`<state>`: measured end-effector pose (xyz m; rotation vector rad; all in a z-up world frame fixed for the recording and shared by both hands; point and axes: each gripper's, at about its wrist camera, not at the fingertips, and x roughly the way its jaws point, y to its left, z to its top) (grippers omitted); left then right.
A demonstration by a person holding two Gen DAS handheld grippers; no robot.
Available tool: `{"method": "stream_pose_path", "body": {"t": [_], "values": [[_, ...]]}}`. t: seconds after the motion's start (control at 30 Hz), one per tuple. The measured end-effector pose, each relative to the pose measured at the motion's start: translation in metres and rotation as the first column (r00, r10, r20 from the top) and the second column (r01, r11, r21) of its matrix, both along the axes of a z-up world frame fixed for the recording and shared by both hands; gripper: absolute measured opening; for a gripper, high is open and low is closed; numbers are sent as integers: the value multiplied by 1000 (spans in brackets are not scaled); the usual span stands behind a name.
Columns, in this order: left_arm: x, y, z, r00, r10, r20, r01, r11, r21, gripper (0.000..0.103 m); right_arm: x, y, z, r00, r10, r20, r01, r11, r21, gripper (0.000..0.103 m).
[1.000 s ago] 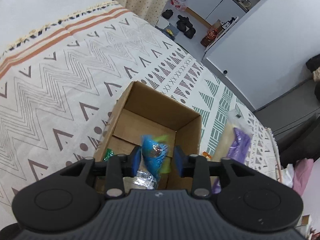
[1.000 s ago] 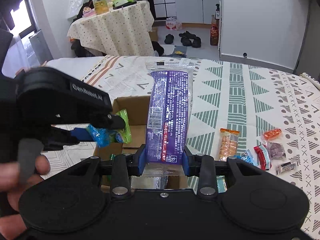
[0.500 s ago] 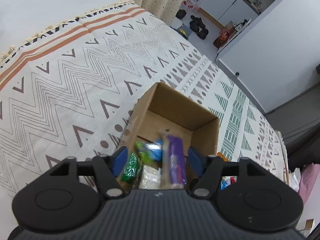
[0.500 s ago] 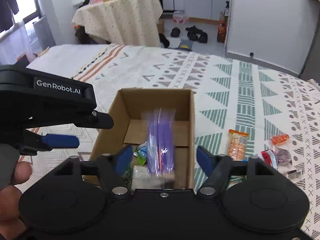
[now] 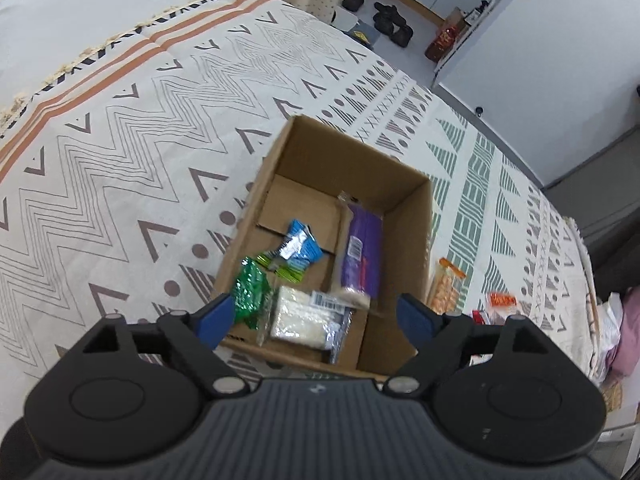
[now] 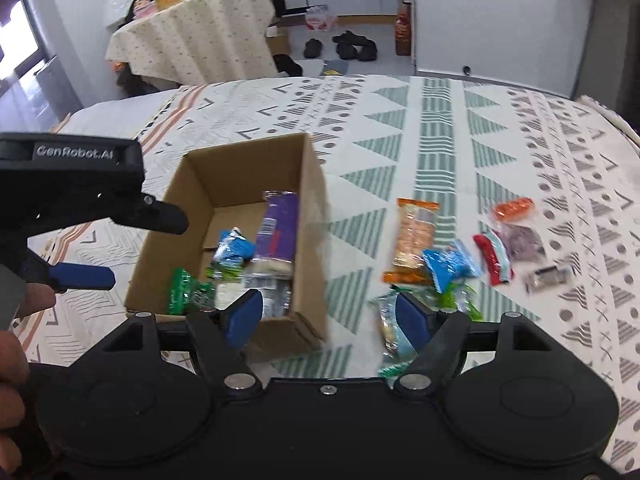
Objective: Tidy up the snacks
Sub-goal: 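Move both tools back toward the remaining snacks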
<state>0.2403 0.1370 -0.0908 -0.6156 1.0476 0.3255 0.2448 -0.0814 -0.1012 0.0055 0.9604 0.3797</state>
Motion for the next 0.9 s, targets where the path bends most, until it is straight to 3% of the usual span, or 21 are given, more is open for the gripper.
{"method": "stream_pose_path", "body": {"t": [0.33, 0.53, 0.77, 0.9], "values": [[3, -34, 0, 999, -35, -24, 36, 999, 24, 94, 0, -36, -1, 999, -39, 8, 39, 999, 30, 85], [6, -61, 4, 996, -84, 7, 83, 995, 46, 103, -2, -62, -4, 997, -72, 15, 72, 997, 31, 94], [14, -88, 1, 992, -127, 1, 127, 991, 49, 103, -4, -95, -11, 993, -118, 13, 117, 992, 52, 97], [18, -104, 1, 991, -133, -26, 135, 987, 93, 103, -3, -114, -17, 990, -141, 8, 140, 987, 73, 97]]}}
